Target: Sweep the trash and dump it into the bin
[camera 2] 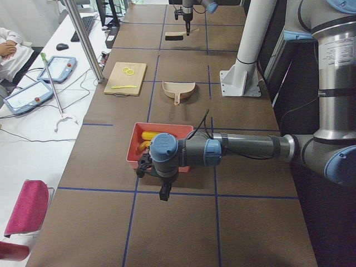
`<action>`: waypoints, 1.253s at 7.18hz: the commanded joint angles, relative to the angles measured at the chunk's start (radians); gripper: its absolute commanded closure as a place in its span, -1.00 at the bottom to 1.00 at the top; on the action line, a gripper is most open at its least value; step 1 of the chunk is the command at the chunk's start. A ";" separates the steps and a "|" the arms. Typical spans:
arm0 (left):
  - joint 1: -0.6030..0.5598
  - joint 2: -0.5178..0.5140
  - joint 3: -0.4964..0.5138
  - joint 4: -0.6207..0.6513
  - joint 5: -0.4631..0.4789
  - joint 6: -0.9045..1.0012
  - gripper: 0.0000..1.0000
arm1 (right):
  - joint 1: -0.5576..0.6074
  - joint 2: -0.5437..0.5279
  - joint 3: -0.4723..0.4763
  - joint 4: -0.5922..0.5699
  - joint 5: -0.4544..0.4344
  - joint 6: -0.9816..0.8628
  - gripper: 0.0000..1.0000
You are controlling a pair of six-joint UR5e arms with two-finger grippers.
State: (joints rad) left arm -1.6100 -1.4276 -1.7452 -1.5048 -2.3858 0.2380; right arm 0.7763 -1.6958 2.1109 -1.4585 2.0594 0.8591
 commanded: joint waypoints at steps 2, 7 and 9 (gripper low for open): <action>-0.028 0.004 -0.008 -0.002 0.000 0.001 -1.00 | 0.164 -0.214 -0.116 0.232 0.108 -0.181 1.00; -0.039 0.004 -0.013 -0.005 0.000 0.001 -1.00 | 0.260 -0.266 -0.318 0.501 0.172 -0.207 1.00; -0.038 0.004 -0.011 -0.005 0.000 0.001 -1.00 | 0.256 -0.278 -0.328 0.500 0.160 -0.206 0.93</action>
State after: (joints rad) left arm -1.6488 -1.4235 -1.7574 -1.5094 -2.3853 0.2393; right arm 1.0303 -1.9693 1.7885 -0.9594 2.2231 0.6523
